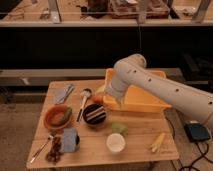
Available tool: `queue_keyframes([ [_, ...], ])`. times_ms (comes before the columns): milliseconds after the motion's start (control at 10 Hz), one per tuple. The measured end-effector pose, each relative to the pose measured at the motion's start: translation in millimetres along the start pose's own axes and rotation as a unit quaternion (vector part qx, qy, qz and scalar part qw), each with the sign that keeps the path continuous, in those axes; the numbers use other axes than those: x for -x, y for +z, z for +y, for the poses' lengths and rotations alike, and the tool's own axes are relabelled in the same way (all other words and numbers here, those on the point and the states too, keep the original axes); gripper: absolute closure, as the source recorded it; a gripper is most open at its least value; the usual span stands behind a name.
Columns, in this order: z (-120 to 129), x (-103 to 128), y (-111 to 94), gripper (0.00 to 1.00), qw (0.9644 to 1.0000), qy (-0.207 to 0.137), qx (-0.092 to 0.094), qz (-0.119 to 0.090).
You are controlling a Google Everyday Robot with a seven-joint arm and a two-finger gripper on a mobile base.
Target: Place brush in table surface
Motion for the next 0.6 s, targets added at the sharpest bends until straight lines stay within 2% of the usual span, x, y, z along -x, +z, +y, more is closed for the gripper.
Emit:
queue_keyframes([
  [600, -0.3, -1.8, -0.9, 0.2, 1.0, -0.002, 0.002, 0.004],
])
